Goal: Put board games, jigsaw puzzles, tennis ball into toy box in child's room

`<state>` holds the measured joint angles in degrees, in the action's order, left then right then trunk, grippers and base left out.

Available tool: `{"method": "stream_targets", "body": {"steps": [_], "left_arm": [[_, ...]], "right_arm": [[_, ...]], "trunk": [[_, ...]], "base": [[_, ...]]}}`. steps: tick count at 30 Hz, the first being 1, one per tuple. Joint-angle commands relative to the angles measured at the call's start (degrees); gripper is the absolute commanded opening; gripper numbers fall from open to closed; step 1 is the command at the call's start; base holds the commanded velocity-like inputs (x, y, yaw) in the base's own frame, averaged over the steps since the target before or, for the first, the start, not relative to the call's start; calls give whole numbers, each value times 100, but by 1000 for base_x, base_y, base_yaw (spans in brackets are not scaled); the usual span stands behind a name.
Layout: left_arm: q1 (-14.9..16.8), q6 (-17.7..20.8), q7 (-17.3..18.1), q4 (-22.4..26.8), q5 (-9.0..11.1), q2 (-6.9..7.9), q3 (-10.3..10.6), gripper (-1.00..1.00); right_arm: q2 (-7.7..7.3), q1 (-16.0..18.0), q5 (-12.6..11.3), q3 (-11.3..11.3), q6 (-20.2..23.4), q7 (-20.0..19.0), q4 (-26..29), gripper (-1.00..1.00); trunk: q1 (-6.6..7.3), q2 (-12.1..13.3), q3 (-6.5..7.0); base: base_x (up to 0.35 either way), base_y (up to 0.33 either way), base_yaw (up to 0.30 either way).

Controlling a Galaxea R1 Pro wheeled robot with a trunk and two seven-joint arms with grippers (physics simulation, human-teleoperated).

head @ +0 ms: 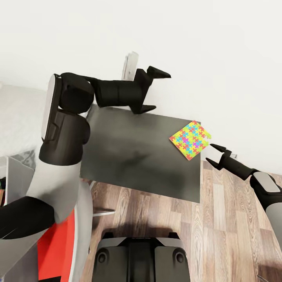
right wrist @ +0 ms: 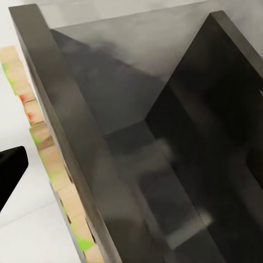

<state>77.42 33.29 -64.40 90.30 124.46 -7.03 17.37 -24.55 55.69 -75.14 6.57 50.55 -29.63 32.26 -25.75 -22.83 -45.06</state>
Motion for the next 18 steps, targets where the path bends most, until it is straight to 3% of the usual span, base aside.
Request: {"method": "stream_targets", "body": {"steps": [1,9,18], "left_arm": [[130,36,-45,-59,21,1,-41,100],[754,51,-173,-380,24,59,-236,100],[1081,64,-235,-505,30,262,-342,100]], "right_arm": [[2,4,21,19,34,-16,4,100],[3,-1,20,16,34,-16,95,100],[3,-4,19,12,34,-17,158,100]], "trunk": [[-3,-9,-7],[-3,-9,-7],[-3,-9,-7]], "base": [[0,0,10],[0,0,6],[0,0,1]]}}
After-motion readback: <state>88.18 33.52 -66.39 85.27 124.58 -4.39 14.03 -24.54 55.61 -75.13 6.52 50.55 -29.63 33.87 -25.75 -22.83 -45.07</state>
